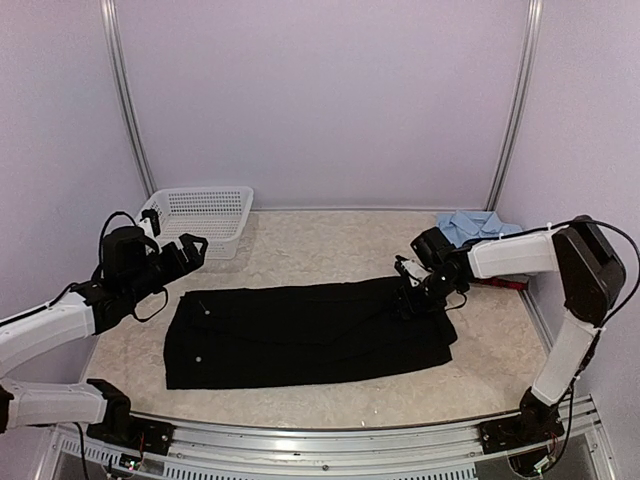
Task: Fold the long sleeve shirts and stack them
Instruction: Rotate the rectangle-folded shirt at the center of the board.
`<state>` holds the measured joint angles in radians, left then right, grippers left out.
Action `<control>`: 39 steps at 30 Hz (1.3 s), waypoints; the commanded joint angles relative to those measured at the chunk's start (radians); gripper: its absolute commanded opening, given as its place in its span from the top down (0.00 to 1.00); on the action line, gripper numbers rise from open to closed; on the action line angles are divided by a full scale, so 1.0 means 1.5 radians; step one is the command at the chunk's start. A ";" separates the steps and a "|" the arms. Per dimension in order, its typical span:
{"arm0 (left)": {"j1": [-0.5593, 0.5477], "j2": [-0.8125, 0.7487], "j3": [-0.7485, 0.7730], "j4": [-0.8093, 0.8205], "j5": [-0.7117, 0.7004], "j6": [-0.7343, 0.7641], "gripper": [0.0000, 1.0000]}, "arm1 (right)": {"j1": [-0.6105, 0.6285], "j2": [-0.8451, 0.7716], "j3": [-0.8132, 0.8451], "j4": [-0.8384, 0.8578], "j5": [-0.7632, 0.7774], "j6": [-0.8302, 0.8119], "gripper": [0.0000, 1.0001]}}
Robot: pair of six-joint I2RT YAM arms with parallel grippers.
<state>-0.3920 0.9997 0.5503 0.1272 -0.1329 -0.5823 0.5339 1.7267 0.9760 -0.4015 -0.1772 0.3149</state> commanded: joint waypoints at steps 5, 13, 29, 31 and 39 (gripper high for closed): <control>0.017 -0.055 -0.029 0.019 0.077 -0.010 0.01 | -0.026 0.250 0.277 -0.052 0.112 -0.121 0.29; 0.006 0.032 -0.028 0.012 0.143 -0.063 0.01 | -0.046 0.432 0.565 0.010 0.277 -0.224 0.26; -0.060 0.206 -0.011 -0.018 0.121 -0.002 0.01 | -0.046 0.108 0.301 0.123 0.071 -0.260 0.18; -0.060 0.245 -0.009 0.001 0.123 0.004 0.01 | -0.046 0.079 0.277 0.122 0.051 -0.243 0.18; -0.089 0.324 -0.021 0.053 0.146 -0.014 0.01 | -0.047 -0.019 0.193 0.117 -0.008 -0.183 0.18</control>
<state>-0.4961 1.4586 0.5159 0.1570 0.0570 -0.5964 0.4690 1.7676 1.3289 -0.2245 -0.1261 -0.0288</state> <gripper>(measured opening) 0.990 0.822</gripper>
